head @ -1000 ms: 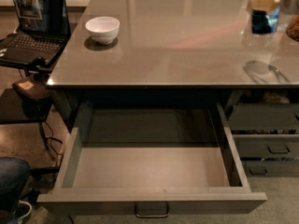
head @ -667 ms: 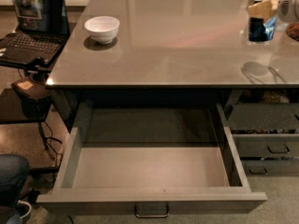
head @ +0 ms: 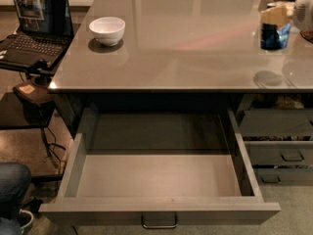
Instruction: Place pepsi can into top drawer
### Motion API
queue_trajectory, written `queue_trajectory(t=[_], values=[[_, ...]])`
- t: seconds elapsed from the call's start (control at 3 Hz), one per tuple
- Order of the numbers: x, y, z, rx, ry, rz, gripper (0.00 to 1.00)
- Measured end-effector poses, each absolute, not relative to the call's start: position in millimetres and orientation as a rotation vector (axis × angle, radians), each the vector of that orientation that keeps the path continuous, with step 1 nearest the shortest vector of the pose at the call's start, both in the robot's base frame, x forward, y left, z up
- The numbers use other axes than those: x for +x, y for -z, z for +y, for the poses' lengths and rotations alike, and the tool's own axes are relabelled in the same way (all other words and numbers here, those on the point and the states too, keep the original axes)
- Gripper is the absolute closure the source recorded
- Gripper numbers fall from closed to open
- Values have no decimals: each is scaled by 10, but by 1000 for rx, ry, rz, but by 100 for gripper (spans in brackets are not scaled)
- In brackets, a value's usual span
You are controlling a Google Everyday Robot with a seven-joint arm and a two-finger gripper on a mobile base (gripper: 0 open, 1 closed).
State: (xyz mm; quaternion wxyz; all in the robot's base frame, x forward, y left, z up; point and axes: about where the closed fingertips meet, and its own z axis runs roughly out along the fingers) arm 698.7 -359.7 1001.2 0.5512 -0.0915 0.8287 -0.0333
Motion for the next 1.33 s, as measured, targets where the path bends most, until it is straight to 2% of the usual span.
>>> queue_trajectory(t=[0.33, 0.67, 1.33], values=[[6344, -10337, -3717, -114, 108, 1902, 100], [6059, -10385, -3664, -60, 76, 1900, 100], [5908, -10228, -3599, -32, 70, 1904, 100]])
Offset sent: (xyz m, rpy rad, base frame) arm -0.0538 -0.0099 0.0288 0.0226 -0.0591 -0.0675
